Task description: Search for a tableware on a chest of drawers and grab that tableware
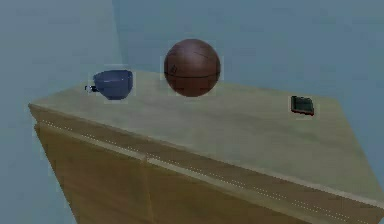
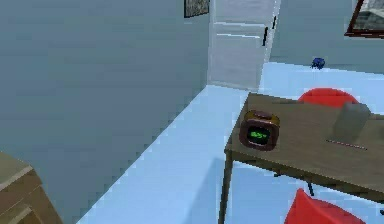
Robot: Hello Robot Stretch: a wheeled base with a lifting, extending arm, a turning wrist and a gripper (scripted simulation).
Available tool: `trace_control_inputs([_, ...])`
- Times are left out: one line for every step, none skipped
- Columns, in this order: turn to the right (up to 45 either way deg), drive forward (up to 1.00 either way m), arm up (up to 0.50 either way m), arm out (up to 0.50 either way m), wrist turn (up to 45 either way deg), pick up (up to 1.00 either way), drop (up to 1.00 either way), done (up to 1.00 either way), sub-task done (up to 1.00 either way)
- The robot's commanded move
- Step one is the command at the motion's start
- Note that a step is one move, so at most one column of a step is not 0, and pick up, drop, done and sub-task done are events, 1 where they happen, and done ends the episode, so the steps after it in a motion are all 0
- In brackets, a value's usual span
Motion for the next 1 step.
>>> trace_control_inputs([0.0,0.15,0.00,0.00,0.0,0.00,0.00,0.00,0.00])
